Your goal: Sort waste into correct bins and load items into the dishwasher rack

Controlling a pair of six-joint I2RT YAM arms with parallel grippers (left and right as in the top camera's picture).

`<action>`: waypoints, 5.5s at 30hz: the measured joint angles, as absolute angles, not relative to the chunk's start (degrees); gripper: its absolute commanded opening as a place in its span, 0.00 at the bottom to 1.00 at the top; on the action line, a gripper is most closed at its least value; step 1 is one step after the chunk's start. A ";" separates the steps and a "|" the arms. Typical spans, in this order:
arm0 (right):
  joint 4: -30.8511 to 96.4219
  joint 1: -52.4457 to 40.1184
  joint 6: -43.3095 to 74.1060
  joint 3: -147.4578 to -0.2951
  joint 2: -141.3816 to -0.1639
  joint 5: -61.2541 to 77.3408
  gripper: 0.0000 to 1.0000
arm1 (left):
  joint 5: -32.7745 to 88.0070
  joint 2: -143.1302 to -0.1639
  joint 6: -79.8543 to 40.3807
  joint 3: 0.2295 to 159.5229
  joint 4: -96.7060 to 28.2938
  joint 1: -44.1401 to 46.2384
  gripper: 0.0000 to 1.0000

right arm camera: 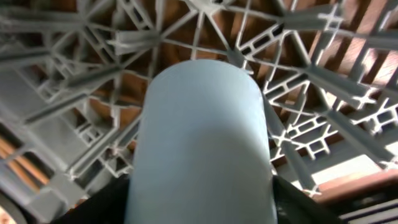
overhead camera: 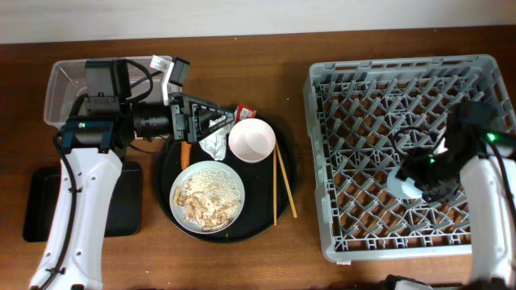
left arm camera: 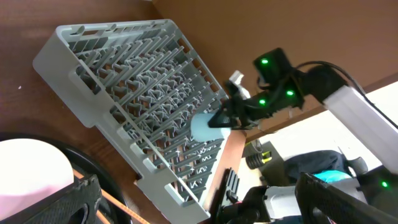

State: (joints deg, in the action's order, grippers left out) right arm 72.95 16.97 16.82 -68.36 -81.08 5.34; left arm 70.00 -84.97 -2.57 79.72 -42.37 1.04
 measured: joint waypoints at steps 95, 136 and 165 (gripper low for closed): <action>51.40 0.03 22.33 -87.90 -111.28 -68.27 0.04 | 10.87 -61.30 -10.57 79.72 -52.95 1.04 0.99; 66.52 -29.15 15.79 -91.81 -97.89 -15.53 0.40 | 10.87 -61.30 -10.57 79.72 -52.97 1.04 1.00; 66.81 -33.04 13.67 -86.83 -120.60 5.26 0.04 | 10.87 -61.30 -10.57 79.72 -52.95 1.04 1.00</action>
